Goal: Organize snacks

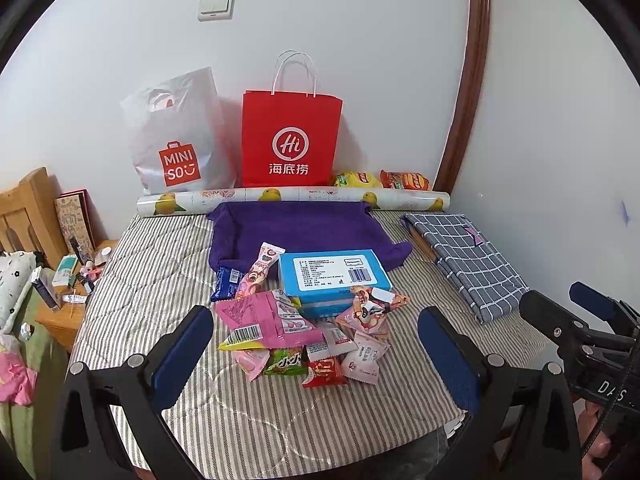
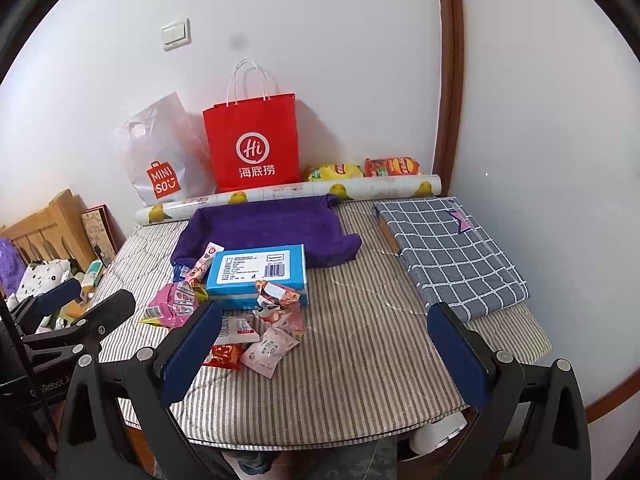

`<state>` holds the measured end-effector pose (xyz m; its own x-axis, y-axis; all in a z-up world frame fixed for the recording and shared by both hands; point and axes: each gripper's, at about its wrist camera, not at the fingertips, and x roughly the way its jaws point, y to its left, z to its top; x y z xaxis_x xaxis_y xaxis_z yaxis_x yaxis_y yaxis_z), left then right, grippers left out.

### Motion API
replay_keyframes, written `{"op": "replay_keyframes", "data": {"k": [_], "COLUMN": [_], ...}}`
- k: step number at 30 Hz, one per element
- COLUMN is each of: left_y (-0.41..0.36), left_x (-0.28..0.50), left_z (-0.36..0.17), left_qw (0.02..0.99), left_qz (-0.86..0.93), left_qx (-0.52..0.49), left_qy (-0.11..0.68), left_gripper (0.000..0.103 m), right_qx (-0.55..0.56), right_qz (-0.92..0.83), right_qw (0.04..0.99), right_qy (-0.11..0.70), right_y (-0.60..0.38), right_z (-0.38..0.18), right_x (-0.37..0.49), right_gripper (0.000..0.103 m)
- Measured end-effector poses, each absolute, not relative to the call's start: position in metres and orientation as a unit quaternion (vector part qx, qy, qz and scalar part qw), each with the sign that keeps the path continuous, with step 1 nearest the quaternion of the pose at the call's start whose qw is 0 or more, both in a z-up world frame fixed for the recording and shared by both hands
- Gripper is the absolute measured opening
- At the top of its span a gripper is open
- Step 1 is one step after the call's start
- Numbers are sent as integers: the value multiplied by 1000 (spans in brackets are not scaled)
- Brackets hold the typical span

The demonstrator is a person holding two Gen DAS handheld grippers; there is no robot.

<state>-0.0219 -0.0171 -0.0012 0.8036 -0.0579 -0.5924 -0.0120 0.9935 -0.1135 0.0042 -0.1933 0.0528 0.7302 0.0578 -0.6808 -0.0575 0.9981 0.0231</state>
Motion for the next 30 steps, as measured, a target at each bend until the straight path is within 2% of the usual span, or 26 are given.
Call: {"op": "replay_keyframes", "data": {"k": [30], "left_y": [-18], "left_x": [-22], "left_z": [2], "left_qw": [950], "left_qz": [1], "left_qx": [-48], "left_qy": [309], "left_gripper": [103], "right_qx": [7], "right_qz": [38], "right_qw": [930], "right_qy": [367], "right_y": [-189], "right_z": [45], "right_x": [3], "right_gripper": [101]}}
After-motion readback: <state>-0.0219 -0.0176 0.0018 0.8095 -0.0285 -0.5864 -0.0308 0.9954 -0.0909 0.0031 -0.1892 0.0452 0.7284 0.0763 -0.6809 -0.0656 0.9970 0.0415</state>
